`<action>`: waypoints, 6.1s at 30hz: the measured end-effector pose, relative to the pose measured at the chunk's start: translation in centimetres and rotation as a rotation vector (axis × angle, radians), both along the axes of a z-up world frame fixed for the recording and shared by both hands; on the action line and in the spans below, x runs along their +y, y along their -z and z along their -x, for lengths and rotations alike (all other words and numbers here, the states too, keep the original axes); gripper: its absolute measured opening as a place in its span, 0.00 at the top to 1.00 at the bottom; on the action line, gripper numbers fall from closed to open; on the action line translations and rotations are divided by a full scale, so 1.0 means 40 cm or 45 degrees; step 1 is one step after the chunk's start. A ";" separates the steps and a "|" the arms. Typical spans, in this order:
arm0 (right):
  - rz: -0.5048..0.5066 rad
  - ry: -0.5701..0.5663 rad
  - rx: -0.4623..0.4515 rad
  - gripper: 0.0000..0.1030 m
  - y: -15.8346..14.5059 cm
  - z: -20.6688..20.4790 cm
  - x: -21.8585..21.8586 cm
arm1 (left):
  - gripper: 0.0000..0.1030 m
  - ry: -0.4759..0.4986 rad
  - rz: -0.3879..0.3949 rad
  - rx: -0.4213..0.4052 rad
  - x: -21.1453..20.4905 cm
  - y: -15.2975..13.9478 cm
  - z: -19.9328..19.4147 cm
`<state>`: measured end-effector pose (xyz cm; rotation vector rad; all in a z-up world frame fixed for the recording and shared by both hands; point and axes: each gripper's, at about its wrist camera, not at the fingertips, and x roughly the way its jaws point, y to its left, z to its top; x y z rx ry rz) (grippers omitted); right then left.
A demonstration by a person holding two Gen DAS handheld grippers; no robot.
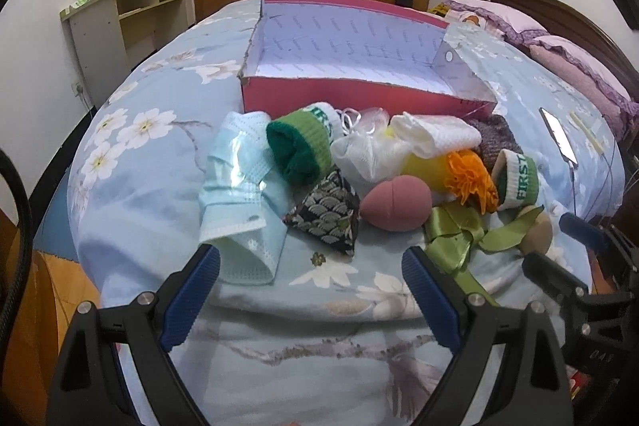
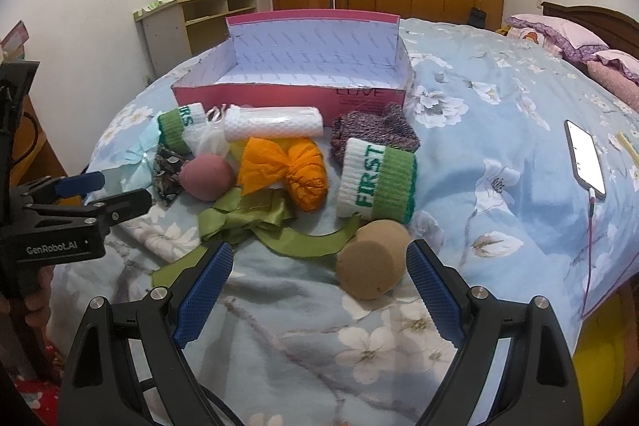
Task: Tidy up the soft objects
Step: 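Grasp the black patterned pouch with the left tool while the right tool grasps the FIRST sock, then carry the pouch and the FIRST sock into the box with both tools, then open the left tool to drop the pouch while the right tool releases the sock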
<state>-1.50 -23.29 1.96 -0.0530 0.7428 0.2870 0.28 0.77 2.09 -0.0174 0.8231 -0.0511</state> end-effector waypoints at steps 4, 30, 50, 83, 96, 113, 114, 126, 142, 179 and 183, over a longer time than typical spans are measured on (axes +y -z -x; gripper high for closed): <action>0.015 0.003 0.013 0.11 0.003 -0.020 -0.014 | 0.13 0.033 -0.015 0.015 -0.012 0.005 -0.025; -0.026 0.045 0.059 0.55 0.021 -0.156 -0.045 | 0.54 0.085 0.035 0.013 -0.028 0.040 -0.099; -0.019 0.027 -0.061 0.76 -0.008 -0.112 -0.041 | 0.71 0.043 0.053 -0.028 -0.008 0.029 -0.065; -0.099 -0.123 -0.155 0.76 -0.157 -0.132 0.012 | 0.71 0.101 0.030 -0.155 -0.019 -0.151 -0.110; -0.126 -0.101 -0.182 0.76 -0.210 -0.266 0.010 | 0.71 0.088 0.027 -0.167 -0.024 -0.187 -0.254; -0.126 -0.057 -0.081 0.76 -0.143 -0.432 0.011 | 0.71 0.067 0.007 -0.080 -0.031 -0.128 -0.422; -0.124 -0.055 -0.070 0.76 -0.135 -0.440 0.011 | 0.71 0.066 0.007 -0.069 -0.029 -0.121 -0.429; -0.100 -0.034 -0.004 0.76 -0.077 -0.474 0.014 | 0.71 0.050 -0.002 -0.001 -0.027 -0.059 -0.470; -0.105 -0.012 0.060 0.76 -0.034 -0.494 0.003 | 0.70 0.046 0.003 0.036 -0.028 -0.029 -0.482; -0.141 0.035 -0.007 0.52 -0.092 -0.448 -0.022 | 0.42 0.038 -0.004 -0.031 -0.025 -0.104 -0.416; -0.148 0.028 -0.011 0.52 -0.103 -0.429 -0.022 | 0.42 0.036 -0.008 -0.041 -0.023 -0.119 -0.393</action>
